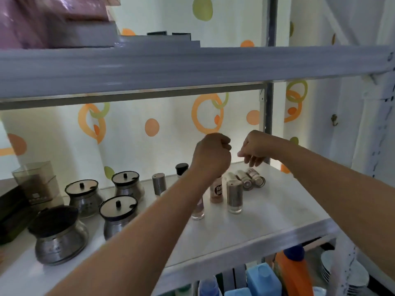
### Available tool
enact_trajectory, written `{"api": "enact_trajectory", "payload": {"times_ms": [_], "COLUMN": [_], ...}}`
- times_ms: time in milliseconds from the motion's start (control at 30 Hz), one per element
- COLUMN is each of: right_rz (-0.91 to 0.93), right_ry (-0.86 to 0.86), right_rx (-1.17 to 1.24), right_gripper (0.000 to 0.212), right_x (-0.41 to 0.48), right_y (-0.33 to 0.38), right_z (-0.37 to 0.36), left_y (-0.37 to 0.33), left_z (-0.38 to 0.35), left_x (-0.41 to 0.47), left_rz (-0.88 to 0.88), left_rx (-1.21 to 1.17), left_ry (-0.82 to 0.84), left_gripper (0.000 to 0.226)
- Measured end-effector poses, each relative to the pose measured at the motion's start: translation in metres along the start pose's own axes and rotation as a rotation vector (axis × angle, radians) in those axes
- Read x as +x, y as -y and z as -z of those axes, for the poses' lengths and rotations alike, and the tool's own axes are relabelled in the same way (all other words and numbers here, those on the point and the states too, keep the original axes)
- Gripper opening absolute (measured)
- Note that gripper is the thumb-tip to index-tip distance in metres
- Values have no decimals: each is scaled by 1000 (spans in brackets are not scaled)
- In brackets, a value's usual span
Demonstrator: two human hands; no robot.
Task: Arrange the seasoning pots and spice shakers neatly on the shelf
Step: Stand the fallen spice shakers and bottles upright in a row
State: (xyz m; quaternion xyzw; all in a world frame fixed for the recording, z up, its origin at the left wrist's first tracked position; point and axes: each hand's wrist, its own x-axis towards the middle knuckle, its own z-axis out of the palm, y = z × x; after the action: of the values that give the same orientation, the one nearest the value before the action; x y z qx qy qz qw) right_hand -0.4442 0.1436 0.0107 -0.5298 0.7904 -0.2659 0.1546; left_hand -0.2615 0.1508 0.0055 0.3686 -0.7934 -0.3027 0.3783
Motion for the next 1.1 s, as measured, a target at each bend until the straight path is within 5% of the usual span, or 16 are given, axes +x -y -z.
{"api": "enact_trajectory", "payload": {"times_ms": [267, 500, 800, 1100], "right_rz": [-182, -86, 1, 25], "right_ry": [131, 138, 244, 224], "right_rx": [-125, -359, -556, -303], "right_gripper": [28, 39, 36, 27], "right_x": [51, 73, 94, 79], "right_y": [5, 9, 2, -6], "right_z": [-43, -62, -91, -62], "left_y": [18, 53, 80, 63], "left_z": [-1, -25, -38, -32], "left_x": [93, 131, 142, 130], "left_rz": [0, 45, 64, -15], "left_rx": [395, 538, 468, 396], "left_ry": [275, 363, 399, 383], "left_gripper": [15, 26, 25, 28]}}
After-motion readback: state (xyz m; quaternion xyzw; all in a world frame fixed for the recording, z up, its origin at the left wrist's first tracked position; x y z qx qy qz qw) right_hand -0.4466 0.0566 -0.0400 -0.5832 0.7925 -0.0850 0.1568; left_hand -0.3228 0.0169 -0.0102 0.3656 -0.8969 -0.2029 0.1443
